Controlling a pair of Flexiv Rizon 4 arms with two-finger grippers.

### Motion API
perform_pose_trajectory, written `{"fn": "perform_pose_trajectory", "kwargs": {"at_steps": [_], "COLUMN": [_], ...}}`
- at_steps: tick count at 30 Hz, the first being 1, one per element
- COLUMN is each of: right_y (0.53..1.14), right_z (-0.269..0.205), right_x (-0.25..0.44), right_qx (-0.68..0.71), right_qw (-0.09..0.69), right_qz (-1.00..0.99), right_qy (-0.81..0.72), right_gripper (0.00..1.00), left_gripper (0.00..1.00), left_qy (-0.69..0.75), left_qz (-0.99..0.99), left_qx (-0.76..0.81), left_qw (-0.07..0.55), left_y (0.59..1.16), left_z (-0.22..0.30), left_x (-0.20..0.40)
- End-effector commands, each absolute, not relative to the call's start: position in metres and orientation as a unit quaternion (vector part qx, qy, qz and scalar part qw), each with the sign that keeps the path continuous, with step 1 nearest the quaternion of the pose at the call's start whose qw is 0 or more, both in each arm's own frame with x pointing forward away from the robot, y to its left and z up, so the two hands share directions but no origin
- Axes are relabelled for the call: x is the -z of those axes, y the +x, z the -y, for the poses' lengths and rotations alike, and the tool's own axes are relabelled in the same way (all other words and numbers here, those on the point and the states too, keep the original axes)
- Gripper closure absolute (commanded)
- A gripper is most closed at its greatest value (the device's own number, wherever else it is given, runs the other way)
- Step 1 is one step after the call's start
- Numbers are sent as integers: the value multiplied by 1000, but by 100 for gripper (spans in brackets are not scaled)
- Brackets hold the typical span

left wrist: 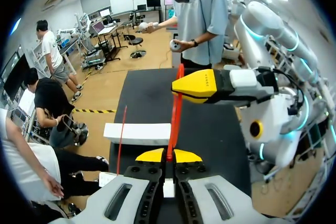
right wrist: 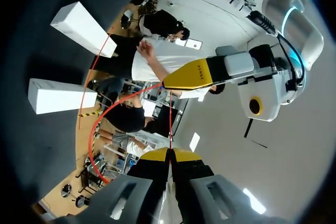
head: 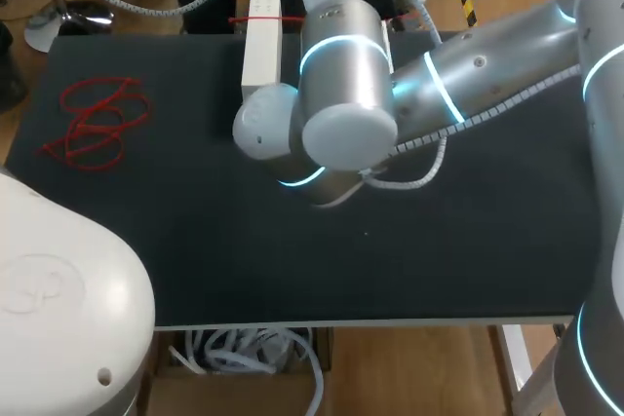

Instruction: Grab the tape and strap the tape.

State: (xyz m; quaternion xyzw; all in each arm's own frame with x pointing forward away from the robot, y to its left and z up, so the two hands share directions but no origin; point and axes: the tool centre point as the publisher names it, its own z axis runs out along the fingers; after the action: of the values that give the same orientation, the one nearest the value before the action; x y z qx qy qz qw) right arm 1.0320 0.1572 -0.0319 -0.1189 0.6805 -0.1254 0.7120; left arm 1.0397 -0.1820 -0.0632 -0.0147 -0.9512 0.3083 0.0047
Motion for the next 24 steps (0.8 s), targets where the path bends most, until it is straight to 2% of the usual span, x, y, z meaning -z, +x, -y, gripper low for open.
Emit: {"fn": "perform_pose_trajectory", "kwargs": {"at_steps": [1,24], "right_y": [1035,1037], "right_z": [-165,-177], "right_x": [31,38], "right_qx": [131,138], "right_qw": [711,703], "right_qz": [-682,-688], "right_qy": [-115,-117], "right_gripper": [100,100], "left_gripper": [100,100], "left_qy": [-14,-14], "left_qz": [952,952], "left_qx": [-307,-307], "left_qw": [5,5], "left_y": [1039,1039], "left_z": [182,182], "left_x": [62,62]}}
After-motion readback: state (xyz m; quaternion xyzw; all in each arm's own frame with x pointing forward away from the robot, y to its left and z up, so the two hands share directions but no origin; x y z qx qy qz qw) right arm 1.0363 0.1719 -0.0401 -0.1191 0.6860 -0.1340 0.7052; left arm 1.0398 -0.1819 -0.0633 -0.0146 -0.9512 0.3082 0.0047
